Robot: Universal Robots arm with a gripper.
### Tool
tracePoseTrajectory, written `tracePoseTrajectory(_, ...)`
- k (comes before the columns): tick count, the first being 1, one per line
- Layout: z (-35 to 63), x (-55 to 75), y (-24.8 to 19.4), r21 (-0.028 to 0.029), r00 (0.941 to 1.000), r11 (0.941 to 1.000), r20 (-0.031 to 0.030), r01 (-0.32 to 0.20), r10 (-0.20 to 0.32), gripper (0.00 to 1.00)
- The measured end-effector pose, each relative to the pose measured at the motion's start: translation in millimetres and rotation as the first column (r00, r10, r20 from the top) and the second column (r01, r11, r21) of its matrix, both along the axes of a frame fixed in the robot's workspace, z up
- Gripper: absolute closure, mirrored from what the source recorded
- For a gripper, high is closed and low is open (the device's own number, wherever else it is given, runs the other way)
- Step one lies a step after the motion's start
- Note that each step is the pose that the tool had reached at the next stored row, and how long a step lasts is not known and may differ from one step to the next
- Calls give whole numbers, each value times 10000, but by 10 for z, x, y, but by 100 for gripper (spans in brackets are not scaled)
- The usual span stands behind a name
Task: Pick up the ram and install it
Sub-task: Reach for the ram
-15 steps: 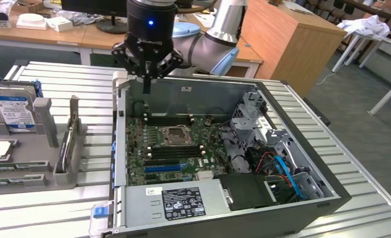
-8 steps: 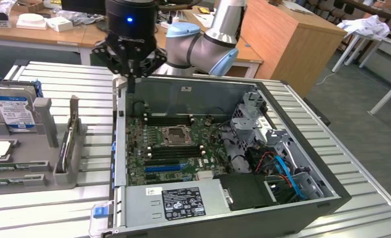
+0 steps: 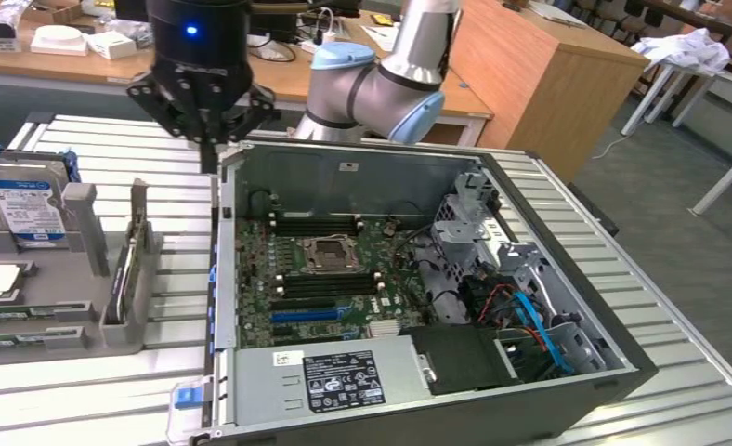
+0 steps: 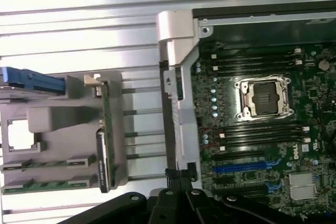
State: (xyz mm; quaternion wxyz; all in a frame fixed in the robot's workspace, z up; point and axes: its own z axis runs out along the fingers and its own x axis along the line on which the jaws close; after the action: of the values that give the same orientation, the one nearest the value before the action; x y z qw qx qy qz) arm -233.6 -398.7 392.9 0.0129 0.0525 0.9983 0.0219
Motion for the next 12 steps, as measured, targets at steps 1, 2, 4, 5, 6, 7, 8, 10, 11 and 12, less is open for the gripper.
tracePoseTrajectory(1, -1, -45, 0, 1, 10000, 10000, 0, 1, -1, 90)
tracePoseTrajectory(2, -2, -90, 0, 0, 10000, 10000, 0, 1, -1, 90)
tracePoseTrajectory(4, -5, -178, 0, -1, 10000, 10000, 0, -1, 1, 90)
tracePoseTrajectory(5, -6, -223, 0, 0, 10000, 10000, 0, 0, 0, 90)
tracePoseTrajectory(6, -9, -273, -1, 0, 10000, 10000, 0, 1, -1, 90)
tracePoseTrajectory(7, -11, -318, -5, 0, 10000, 10000, 0, 0, 0, 90)
tracePoseTrajectory(8, -14, -362, -10, 0, 10000, 10000, 0, -1, 1, 90)
tracePoseTrajectory(10, -22, -452, -23, 0, 10000, 10000, 0, 0, 0, 90)
tracePoseTrajectory(11, -28, -498, -33, 0, 10000, 10000, 0, 1, -1, 90)
tracePoseTrajectory(12, -33, -542, -44, 0, 10000, 10000, -1, 1, -1, 90)
